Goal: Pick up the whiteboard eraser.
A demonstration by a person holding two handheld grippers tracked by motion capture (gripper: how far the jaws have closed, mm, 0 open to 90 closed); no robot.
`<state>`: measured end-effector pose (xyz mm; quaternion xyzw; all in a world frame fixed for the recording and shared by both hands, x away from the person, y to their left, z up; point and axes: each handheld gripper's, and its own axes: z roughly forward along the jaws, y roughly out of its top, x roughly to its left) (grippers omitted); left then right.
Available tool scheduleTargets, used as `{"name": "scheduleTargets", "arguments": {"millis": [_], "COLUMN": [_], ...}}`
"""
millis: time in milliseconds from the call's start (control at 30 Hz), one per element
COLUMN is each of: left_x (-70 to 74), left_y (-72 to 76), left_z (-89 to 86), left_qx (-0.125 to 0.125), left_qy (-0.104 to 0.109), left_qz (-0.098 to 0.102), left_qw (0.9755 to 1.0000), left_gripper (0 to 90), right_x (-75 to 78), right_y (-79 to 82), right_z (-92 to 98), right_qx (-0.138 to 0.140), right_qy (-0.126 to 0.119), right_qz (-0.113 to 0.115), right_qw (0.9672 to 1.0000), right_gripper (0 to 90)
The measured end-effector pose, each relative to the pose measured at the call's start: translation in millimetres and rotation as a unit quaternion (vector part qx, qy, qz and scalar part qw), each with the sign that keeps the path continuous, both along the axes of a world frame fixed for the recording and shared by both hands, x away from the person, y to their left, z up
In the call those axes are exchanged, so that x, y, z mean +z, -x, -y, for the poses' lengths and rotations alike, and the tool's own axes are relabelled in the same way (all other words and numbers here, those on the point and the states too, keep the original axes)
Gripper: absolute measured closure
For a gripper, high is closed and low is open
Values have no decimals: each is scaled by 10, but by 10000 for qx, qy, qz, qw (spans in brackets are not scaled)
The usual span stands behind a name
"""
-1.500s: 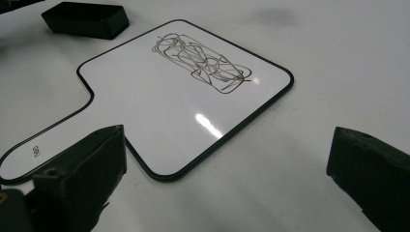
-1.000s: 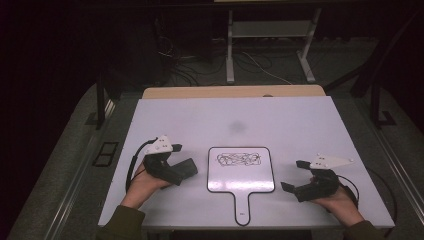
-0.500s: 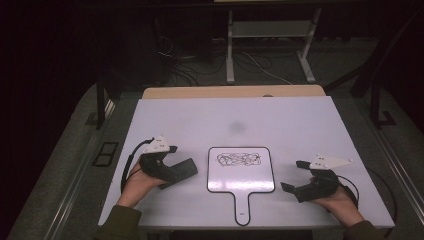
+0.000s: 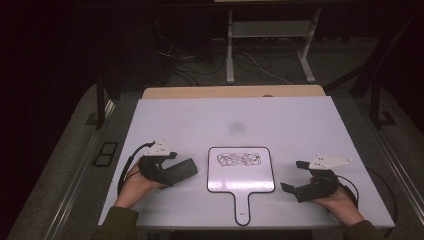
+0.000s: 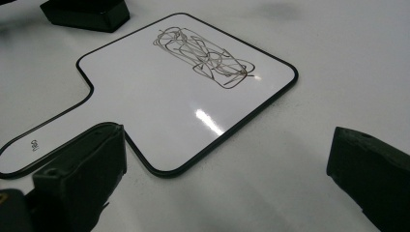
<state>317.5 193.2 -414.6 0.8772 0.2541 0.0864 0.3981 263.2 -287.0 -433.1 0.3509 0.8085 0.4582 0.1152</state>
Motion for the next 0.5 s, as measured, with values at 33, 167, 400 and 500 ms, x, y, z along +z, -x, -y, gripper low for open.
{"name": "scheduleTargets", "arguments": {"millis": [33, 167, 400, 500], "left_x": [-9, -36, -69, -94], "left_y": [1, -4, -5, -11], "left_z": [10, 23, 24, 34], "left_qx": [2, -31, -56, -29], "left_qy": [-7, -218, -393, -492], "left_qz": [-19, -77, -118, -166], "left_qw": [10000, 9997, 9991, 9986], "left_gripper": [147, 163, 202, 211], "right_x": [-2, -6, -7, -6], "right_y": [-3, -4, 2, 1], "right_z": [1, -5, -10, -8], "right_qx": [-4, 18, 30, 39], "right_qy": [2, 9, 11, 1], "right_qz": [4, -4, -18, -10], "right_qw": [10000, 10000, 10000, 10000], "right_gripper": [0, 0, 0, 0]}}
